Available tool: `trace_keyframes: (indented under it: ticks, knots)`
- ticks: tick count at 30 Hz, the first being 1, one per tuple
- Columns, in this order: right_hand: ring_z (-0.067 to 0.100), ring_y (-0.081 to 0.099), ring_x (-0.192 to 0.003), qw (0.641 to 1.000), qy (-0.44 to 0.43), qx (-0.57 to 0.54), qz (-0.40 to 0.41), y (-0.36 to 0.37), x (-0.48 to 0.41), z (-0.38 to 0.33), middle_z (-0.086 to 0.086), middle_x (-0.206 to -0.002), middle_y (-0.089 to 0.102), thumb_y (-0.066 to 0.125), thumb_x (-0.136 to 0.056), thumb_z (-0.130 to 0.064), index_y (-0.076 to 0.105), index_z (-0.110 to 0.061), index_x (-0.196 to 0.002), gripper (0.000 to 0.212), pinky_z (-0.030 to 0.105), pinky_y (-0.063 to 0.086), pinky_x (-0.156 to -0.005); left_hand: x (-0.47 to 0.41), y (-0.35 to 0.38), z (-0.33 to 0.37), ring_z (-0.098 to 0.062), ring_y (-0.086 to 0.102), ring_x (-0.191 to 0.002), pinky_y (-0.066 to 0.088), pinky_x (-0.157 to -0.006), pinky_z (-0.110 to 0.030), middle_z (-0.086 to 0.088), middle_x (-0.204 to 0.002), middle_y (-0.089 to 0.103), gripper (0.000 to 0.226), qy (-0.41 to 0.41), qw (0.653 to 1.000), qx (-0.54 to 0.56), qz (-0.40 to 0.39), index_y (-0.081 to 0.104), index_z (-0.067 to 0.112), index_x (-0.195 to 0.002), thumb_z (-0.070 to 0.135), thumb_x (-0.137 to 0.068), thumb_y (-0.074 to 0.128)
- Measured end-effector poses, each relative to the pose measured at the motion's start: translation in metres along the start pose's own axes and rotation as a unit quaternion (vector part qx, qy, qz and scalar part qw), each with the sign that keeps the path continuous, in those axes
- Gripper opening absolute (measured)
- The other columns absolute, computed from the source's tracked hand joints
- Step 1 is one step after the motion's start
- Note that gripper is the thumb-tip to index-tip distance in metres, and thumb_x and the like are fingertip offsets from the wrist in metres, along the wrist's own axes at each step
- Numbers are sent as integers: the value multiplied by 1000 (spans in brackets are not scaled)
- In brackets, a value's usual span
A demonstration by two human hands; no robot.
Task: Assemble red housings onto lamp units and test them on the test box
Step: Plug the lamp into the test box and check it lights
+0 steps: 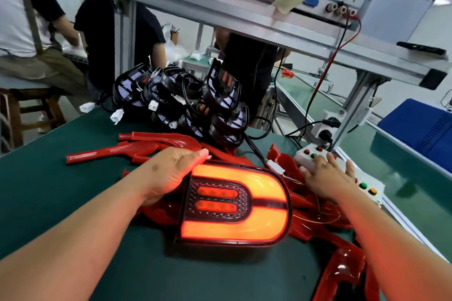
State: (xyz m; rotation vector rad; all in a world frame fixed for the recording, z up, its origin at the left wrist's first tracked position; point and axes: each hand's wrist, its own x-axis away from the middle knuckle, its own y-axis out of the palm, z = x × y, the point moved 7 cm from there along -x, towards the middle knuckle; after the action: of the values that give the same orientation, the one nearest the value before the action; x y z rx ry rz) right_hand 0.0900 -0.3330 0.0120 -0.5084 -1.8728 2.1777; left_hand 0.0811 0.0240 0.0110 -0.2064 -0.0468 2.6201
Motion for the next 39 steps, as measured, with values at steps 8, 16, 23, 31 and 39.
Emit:
trace_keyframes:
  ticks: [8, 16, 23, 31, 39]
  knots:
    - [15, -2, -151, 1000, -7, 7, 2, -2, 3, -3, 8, -161, 22, 22, -97, -59, 28, -12, -148, 70, 51, -12, -117, 0, 3, 2, -13, 73, -86, 45, -90, -30, -4, -86, 77, 45, 16, 999, -42, -31, 78, 18, -81, 53, -91, 50]
    - [18, 6, -151, 999, -30, -17, 20, -28, 1, -11, 8, -156, 31, 23, -98, -57, 32, -11, -146, 67, 54, -16, -114, 1, 9, 11, 9, 53, -51, 39, -57, -1, 21, -49, 54, 53, 50, 993, -97, -32, 62, 34, -48, 41, -99, 49]
    - [24, 56, -114, 977, -190, -81, 51, -46, 36, -86, 3, -117, 61, 46, -93, -59, 62, -22, -117, 47, 39, 39, -97, 2, 4, 7, 4, 52, -55, 42, -66, -11, 15, -53, 51, 50, 53, 990, -130, -3, 58, 27, -51, 57, -90, 50]
    - [29, 60, -103, 970, -168, -159, 80, -58, 48, -90, 10, -109, 64, 48, -98, -44, 62, -18, -114, 33, 33, 47, -78, 15, 12, 17, 4, 67, -87, 43, -90, -25, 18, -83, 74, 45, 22, 993, -117, -28, 77, 39, -80, 65, -90, 41]
    - [21, 58, -84, 943, -241, -217, 74, -81, 75, -79, 2, -95, 65, 53, -98, -35, 57, -18, -116, 24, 29, 40, -67, -20, 41, 86, -10, 55, -121, 37, -97, -20, 8, -129, 63, 33, 124, 884, -447, 52, 62, 30, -130, 35, -99, 52]
